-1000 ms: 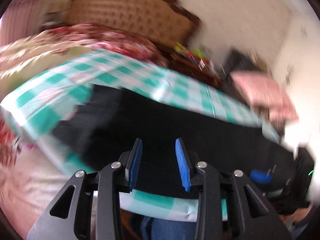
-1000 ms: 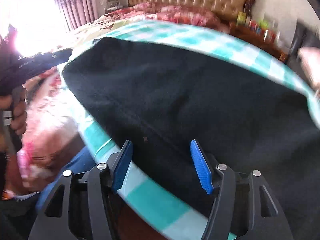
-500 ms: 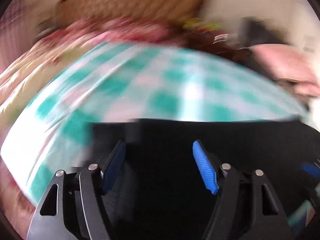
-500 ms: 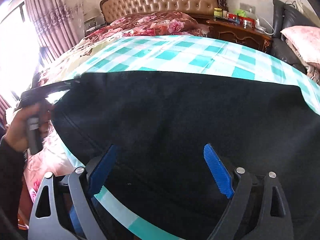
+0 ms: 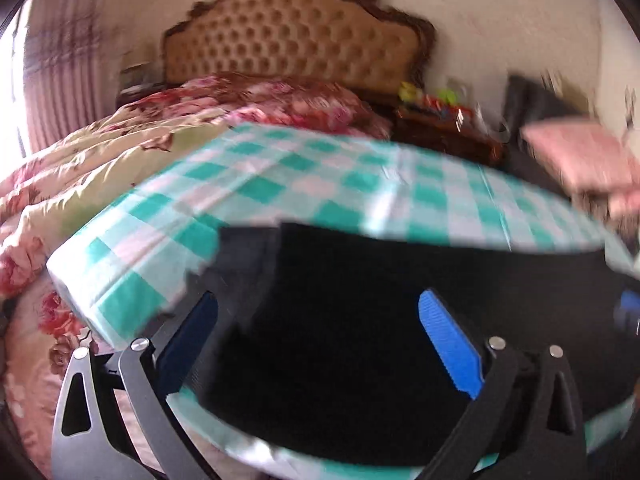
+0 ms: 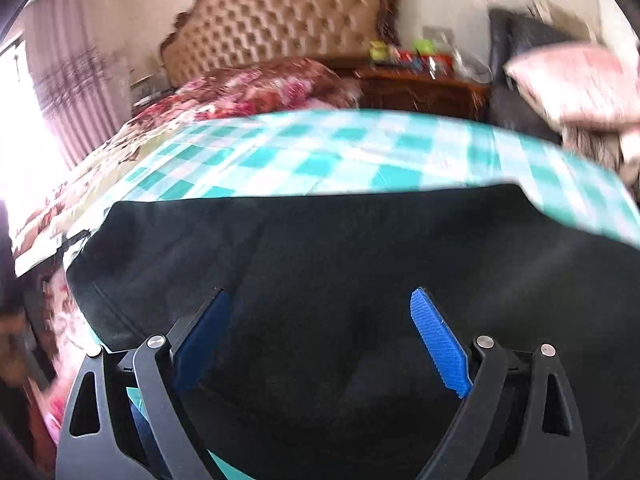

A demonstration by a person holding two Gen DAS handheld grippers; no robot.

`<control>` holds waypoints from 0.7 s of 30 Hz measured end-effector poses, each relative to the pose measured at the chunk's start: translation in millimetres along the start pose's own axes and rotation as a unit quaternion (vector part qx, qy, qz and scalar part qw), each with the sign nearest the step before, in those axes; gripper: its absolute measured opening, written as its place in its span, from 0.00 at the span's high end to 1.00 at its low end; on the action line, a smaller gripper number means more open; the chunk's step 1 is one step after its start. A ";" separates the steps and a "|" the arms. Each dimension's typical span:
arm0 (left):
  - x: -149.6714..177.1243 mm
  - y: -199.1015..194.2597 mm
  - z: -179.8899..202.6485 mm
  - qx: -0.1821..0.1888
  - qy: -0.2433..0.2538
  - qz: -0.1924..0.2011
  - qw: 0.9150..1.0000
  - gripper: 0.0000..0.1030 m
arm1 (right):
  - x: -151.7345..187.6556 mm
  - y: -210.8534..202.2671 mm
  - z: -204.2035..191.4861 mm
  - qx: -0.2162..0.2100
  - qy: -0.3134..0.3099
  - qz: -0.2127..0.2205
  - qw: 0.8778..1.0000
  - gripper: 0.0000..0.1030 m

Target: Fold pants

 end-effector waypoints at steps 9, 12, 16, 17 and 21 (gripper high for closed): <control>35.6 1.7 36.3 0.036 0.024 -0.059 0.997 0.30 | -22.0 44.8 -34.5 -0.006 0.008 -0.038 0.999 0.15; 44.7 16.4 20.2 0.002 0.030 -0.077 0.997 0.30 | -44.7 82.2 -33.1 0.048 -0.015 -0.056 0.997 0.15; 38.4 16.2 -23.3 0.015 -0.035 -0.076 0.996 0.49 | -53.0 121.7 -23.2 0.087 -0.025 -0.113 0.989 0.12; 35.5 14.2 -27.1 0.015 -0.034 -0.072 0.997 0.50 | -53.1 120.7 -26.2 0.091 -0.036 -0.110 0.989 0.12; 18.0 6.3 -28.3 0.002 -0.016 -0.030 0.999 0.40 | -48.5 95.8 -28.9 0.067 -0.010 -0.080 0.994 0.14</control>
Point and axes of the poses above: each gripper's, at about its wrist camera, not at the fingertips, and y roughly the way its jaws point, z to its right, x to its underside, the point moved 2 cm from there along y, roughly the way its jaws point, and after that the axes turned 3 degrees about z, right-handed, at the moved point
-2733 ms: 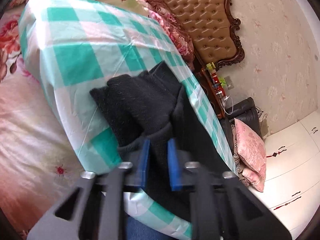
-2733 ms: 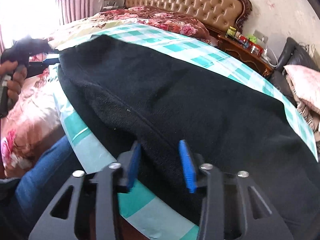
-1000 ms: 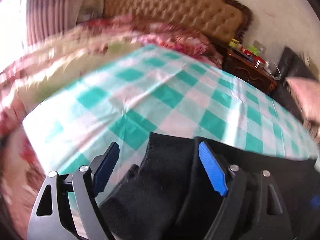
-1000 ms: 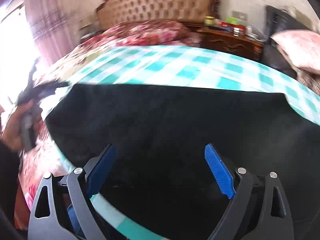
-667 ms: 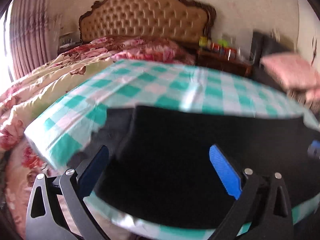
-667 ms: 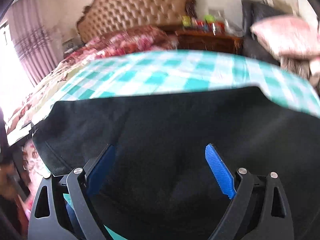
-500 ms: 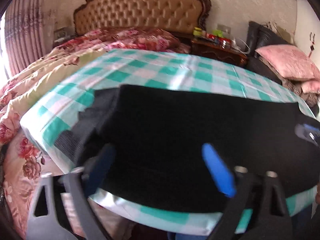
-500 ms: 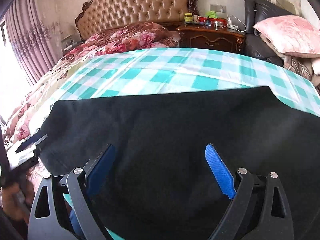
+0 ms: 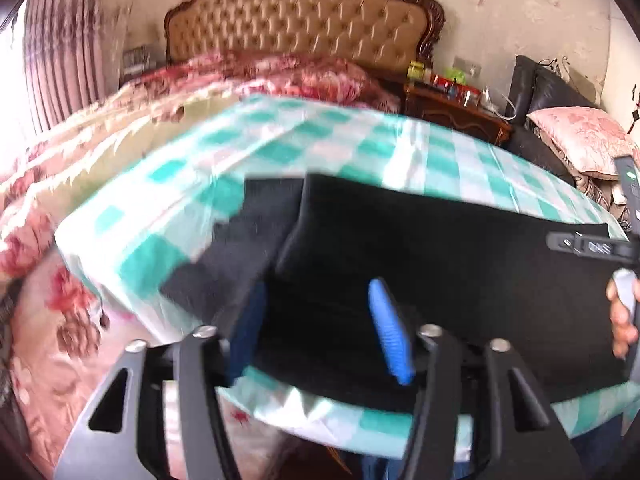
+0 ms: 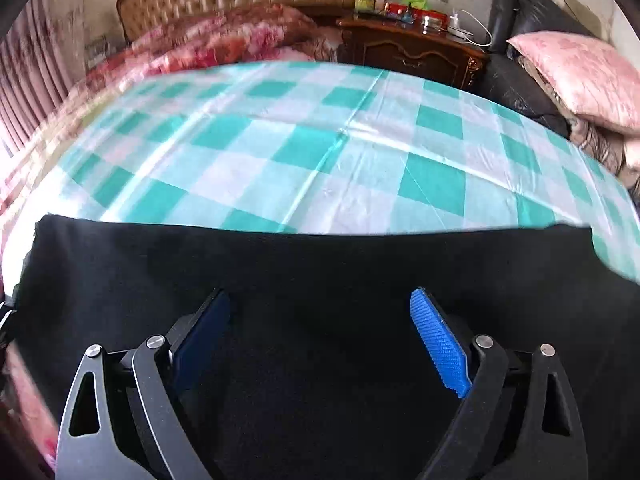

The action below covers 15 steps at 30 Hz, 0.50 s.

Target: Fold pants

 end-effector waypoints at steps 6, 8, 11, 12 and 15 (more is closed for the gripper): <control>-6.3 -4.9 -55.7 -0.006 -0.137 -0.003 0.991 0.42 | 36.8 -53.0 -8.0 -0.016 -0.018 0.031 0.999 0.14; 6.2 -13.6 -78.1 0.021 -0.197 -0.006 0.980 0.42 | 49.0 -59.3 -3.5 -0.017 -0.010 0.027 0.999 0.14; 29.3 -16.5 -100.6 0.091 -0.273 -0.032 0.957 0.42 | 62.3 -58.1 -4.3 -0.011 -0.036 0.020 0.999 0.14; 35.2 -16.9 -103.0 0.103 -0.282 -0.038 0.953 0.42 | 64.1 -56.6 -4.6 -0.009 -0.039 0.017 0.999 0.14; 41.6 -10.6 -100.8 0.137 -0.294 -0.051 0.944 0.40 | 71.5 -53.5 -1.8 -0.015 -0.029 0.006 0.999 0.15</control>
Point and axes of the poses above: each gripper's, at about its wrist camera, not at the fingertips, and y roughly the way its jaws point, z to its right, x to its underside, the point moved 2 cm from there along y, roughly the way its jaws point, and after that the axes turned 3 degrees about z, right-handed, at the moved point
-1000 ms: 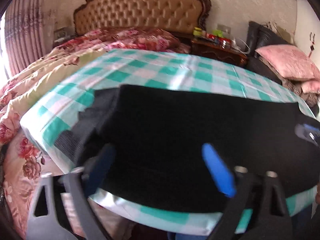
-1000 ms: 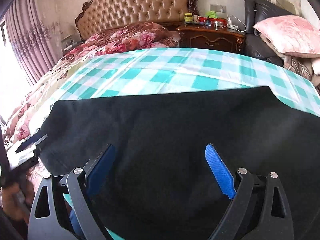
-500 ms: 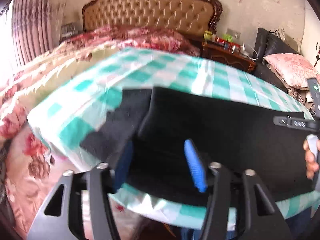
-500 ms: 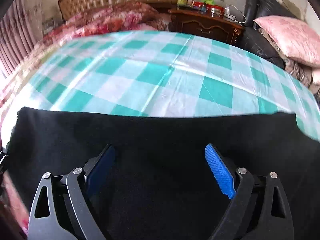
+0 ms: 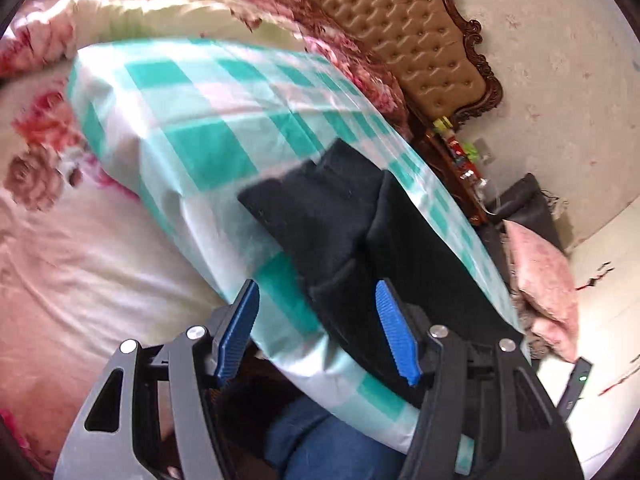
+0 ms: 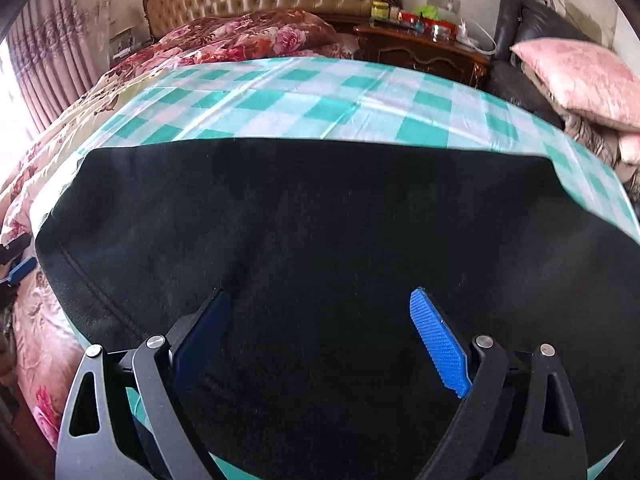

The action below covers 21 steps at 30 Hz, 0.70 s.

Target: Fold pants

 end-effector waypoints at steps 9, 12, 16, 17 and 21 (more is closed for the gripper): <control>-21.9 55.9 15.8 -0.008 0.028 -0.037 0.999 0.67 | 13.5 1.8 -0.4 0.007 -0.006 -0.007 1.000 0.15; -31.5 67.3 29.0 -0.044 0.072 -0.041 0.996 0.60 | 15.9 9.8 -1.4 0.009 -0.003 -0.009 1.000 0.13; -33.3 39.1 46.1 -0.102 0.118 0.026 0.987 0.33 | 14.6 12.9 -2.4 0.015 0.002 -0.004 1.000 0.11; -31.9 34.1 53.2 -0.110 0.136 0.041 0.984 0.33 | 14.8 13.5 -1.7 0.015 0.004 -0.004 1.000 0.11; -26.9 40.7 102.3 -0.118 0.255 0.052 0.958 0.33 | 15.4 14.1 -2.0 0.017 0.004 0.001 1.000 0.10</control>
Point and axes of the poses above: each gripper's, at about its wrist camera, not at the fingertips, and y roughly the way its jaws point, z to its right, x to its underside, the point moved 2 cm from there along y, roughly the way its jaws point, and after that the axes turned 3 degrees about z, right-handed, at the moved point
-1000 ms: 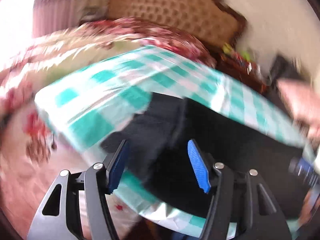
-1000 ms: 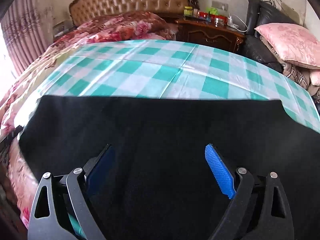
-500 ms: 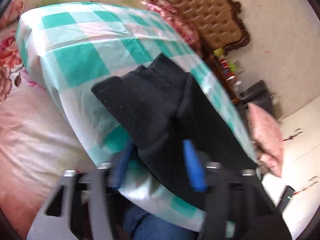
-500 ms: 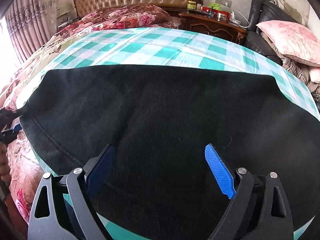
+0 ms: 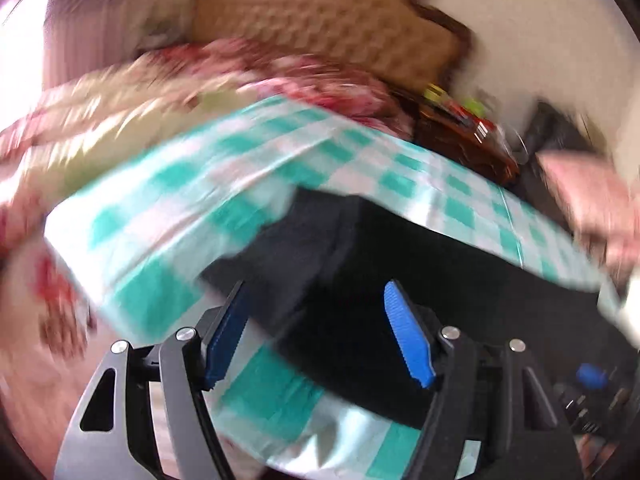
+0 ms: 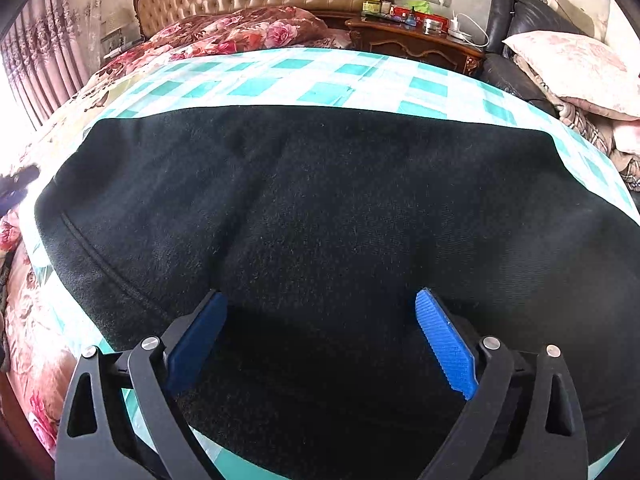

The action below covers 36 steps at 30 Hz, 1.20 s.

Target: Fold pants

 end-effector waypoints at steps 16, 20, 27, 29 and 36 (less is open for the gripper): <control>-55.9 145.3 57.0 0.000 0.326 -0.138 0.935 0.82 | -6.1 -2.2 11.0 -0.047 0.028 -0.005 0.999 0.09; -68.3 151.3 56.9 -0.024 0.294 -0.118 0.948 0.76 | -10.0 -1.5 9.6 -0.053 0.033 -0.004 0.998 0.09; -61.0 49.3 75.9 0.022 0.183 0.006 0.983 0.50 | -13.8 -8.1 9.6 -0.057 0.041 0.008 0.997 0.09; -44.6 15.6 81.2 0.032 0.130 0.030 0.991 0.50 | -20.6 -14.6 0.2 -0.074 0.039 0.022 0.996 0.09; 30.0 -30.6 98.6 0.048 0.045 0.002 0.998 0.36 | -18.7 -29.3 -25.2 -0.101 0.020 0.029 0.994 0.09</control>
Point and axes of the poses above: each gripper's, at about its wrist camera, not at the fingertips, and y roughly the way its jaws point, z to its right, x to its underside, the point moved 2 cm from there along y, roughly the way its jaws point, and after that the axes turned 3 degrees about z, right-handed, at the moved point
